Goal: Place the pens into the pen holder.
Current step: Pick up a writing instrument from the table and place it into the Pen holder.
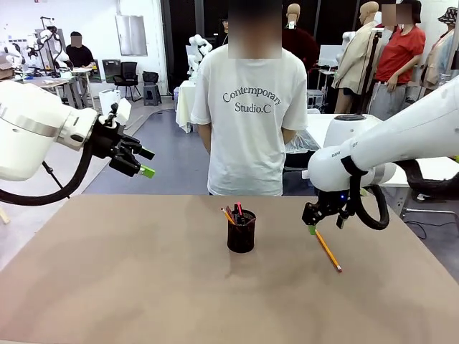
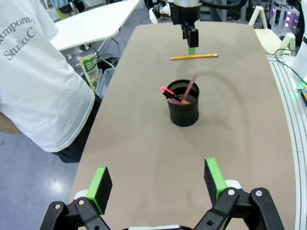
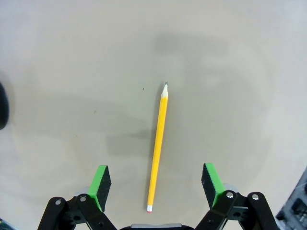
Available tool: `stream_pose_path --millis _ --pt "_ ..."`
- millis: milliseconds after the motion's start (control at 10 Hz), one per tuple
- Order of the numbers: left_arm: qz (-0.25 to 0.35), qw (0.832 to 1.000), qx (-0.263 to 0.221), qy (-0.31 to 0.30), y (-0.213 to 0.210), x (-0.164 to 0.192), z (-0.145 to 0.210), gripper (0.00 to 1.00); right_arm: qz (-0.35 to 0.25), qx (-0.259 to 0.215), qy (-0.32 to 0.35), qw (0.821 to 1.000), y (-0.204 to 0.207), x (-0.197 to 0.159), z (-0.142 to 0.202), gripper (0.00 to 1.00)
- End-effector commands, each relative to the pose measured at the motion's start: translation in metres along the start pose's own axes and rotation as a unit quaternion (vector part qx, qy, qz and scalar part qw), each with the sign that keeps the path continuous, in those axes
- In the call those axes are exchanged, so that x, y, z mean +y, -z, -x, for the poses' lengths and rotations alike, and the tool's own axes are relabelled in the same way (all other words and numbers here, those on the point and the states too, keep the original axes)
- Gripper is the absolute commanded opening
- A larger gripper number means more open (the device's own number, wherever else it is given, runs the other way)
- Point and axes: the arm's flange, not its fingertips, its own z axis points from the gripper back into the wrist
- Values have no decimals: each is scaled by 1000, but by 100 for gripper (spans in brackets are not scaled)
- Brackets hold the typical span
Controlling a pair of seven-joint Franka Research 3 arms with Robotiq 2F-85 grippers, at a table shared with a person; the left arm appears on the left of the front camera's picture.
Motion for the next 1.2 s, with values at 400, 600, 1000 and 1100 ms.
stream_pose_path --millis 400,600,1000,1100 --pt "3 1000 -1 1 -1 0 -1 100 -13 9 46 999 24 -5 -9 100" --pt "3 1000 -1 1 -1 0 -1 100 -11 11 55 998 30 -6 -15 100" --pt "3 1000 -1 1 -1 0 -1 100 -17 8 77 997 37 -8 -24 100" --pt "3 1000 -1 1 -1 0 -1 100 -14 10 80 997 40 -8 -25 100"
